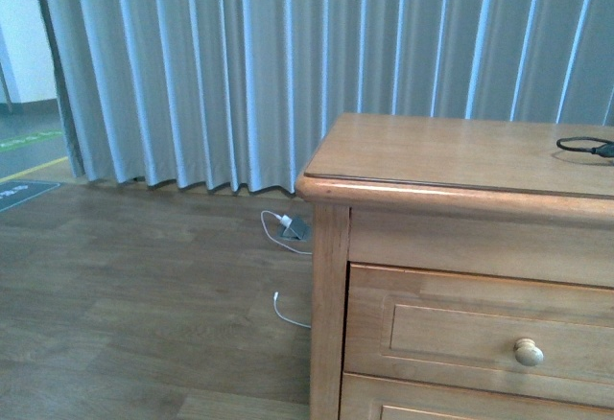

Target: Place pink marker in drawer with both arms

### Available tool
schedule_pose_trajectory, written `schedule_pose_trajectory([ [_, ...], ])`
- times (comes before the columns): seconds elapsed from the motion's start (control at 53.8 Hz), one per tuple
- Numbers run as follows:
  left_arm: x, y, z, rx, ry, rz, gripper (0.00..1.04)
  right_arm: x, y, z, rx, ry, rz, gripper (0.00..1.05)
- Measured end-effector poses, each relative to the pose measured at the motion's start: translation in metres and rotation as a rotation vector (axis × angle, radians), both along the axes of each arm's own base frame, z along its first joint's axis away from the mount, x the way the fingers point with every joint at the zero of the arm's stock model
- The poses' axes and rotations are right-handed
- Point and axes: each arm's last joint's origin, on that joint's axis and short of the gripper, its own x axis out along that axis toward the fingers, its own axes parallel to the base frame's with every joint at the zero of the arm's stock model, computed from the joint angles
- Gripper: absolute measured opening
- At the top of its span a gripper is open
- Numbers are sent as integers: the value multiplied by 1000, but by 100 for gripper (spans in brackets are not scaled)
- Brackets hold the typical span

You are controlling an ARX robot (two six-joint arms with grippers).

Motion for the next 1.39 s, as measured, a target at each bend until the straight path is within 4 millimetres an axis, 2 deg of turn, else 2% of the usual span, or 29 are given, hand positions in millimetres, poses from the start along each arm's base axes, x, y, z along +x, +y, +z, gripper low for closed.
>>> schedule_pose_trajectory([
  [0.242, 0, 0, 0, 0, 0, 0, 99, -3, -1, 3, -8, -36, -4, 96],
  [0.335, 0, 0, 0, 0, 0, 0, 99, -5, -2, -2, -23, -245, -60, 80],
  [0.409, 0, 0, 0, 0, 0, 0, 99, -8, -3, 0, -23, -318, -67, 67],
  [0.521, 0, 0, 0, 0, 0, 0, 99, -12, -3, 0, -23, -338, -66, 48],
  [0.595, 0, 0, 0, 0, 0, 0, 99, -14, -3, -8, -23, -339, -66, 34],
  [0.781, 0, 0, 0, 0, 0, 0, 99, -19, -3, -8, -24, -345, -66, 1],
  [1.395, 0, 0, 0, 0, 0, 0, 99, -38, -3, -11, -27, -337, -64, 1],
])
